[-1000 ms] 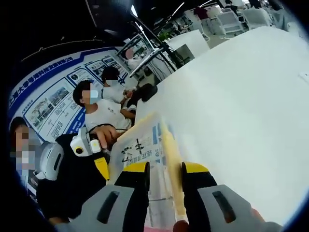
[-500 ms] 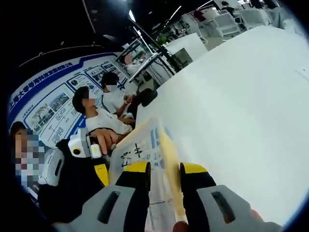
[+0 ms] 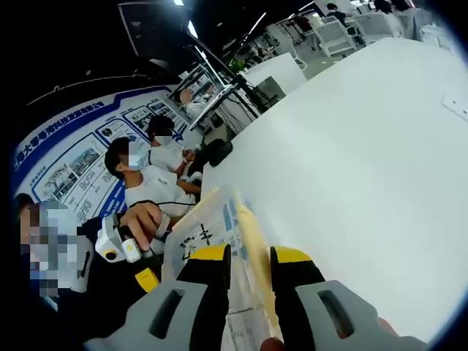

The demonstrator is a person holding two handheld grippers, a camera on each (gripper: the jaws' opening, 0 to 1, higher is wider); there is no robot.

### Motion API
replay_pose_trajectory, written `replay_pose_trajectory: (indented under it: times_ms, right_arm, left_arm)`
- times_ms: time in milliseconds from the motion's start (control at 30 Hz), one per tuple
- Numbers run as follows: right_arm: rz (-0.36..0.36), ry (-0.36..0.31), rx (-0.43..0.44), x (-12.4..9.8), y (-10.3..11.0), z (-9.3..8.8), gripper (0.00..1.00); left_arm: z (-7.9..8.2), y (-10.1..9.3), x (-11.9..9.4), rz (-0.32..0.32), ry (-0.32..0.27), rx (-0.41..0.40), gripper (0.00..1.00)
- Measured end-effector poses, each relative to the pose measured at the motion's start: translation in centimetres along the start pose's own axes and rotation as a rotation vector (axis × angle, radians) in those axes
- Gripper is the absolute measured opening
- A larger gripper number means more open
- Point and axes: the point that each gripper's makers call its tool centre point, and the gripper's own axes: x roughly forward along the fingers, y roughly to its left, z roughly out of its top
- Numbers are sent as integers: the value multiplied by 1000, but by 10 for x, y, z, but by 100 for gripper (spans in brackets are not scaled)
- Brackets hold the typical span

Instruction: Arrange the small medicine boxes into an aligned row inside the storage area until every box is upright, visible, and separated from the surrounding clutter.

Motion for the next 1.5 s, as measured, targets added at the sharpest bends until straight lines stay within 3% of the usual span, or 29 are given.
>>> replay_pose_trajectory:
  times_ms: [33, 300, 433, 600, 733, 900, 967, 1033, 1067, 1100, 1267, 1333, 1500]
  right_arm:
    - [-5, -2, -3, 0, 0, 0, 19]
    - [-32, -10, -9, -4, -8, 10, 20]
    - [-31, -13, -7, -3, -6, 11, 20]
    - [-36, -2, 9, -3, -6, 12, 21]
    - [-26, -2, 19, 0, 1, 8, 21]
    - [-27, 5, -11, 5, 10, 3, 21]
    - [-28, 15, -15, 7, 13, 1, 22]
    - [-26, 19, -55, 8, 13, 0, 23]
    - [-26, 19, -63, 8, 14, -2, 24]
    - [-23, 19, -68, 7, 13, -1, 24]
    - [-6, 16, -82, 1, -1, 9, 24]
    - [-10, 19, -87, 1, -2, 8, 24]
    - [-22, 12, -96, 1, -1, 8, 23]
  left_arm:
    - [-1, 2, 0, 20, 4, 61, 13]
    - [-5, 2, 1, 74, -32, 83, 13]
    - [-6, 6, 0, 37, -64, -59, 14]
    - [-6, 5, 1, 59, -14, -28, 16]
    - [-12, 2, -1, 52, -8, -252, 27]
    - [-14, 4, -4, 94, 22, -295, 26]
    - [-15, 8, -4, 126, 54, -263, 21]
    - [-14, 9, -4, 126, 50, -299, 21]
    - [-14, 8, -4, 128, 53, -279, 21]
    - [-16, 6, -4, 129, 72, -206, 21]
    - [-17, 4, -3, 124, 76, -186, 23]
    - [-16, 4, -3, 124, 84, -126, 23]
    - [-17, 3, -3, 125, 70, -102, 21]
